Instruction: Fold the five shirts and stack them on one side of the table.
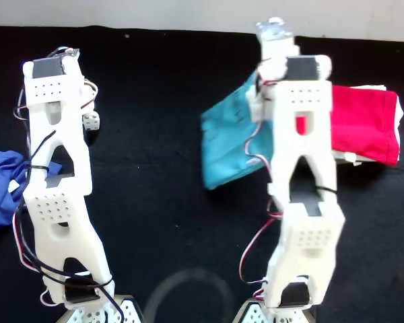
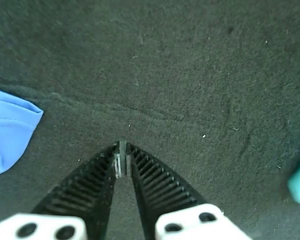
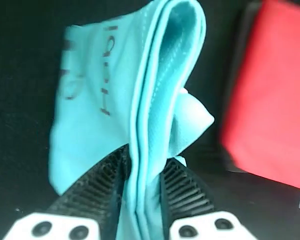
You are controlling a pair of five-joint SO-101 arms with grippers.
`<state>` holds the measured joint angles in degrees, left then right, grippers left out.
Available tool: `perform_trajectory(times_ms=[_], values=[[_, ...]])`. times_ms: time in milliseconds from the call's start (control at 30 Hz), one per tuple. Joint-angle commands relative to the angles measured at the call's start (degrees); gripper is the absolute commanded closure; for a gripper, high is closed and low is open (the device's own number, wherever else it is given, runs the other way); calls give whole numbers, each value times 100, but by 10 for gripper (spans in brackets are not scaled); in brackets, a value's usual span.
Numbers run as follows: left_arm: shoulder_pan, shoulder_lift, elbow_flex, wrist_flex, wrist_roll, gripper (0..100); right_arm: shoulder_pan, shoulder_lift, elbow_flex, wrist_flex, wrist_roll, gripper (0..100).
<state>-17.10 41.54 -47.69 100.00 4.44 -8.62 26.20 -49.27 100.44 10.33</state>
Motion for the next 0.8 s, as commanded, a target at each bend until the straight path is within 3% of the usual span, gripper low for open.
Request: perform_trajectory(times_ms=[0,400,767], values=[[-13,-57,-66,-35,9,991,409,-725,-31,57,387,992],[-13,-31,-57,-35,9,991,1226,-1622,-224,31,1626,992],[-13,-48,-57,-35,26,991,2308,-875,-312,-831,2409,992]])
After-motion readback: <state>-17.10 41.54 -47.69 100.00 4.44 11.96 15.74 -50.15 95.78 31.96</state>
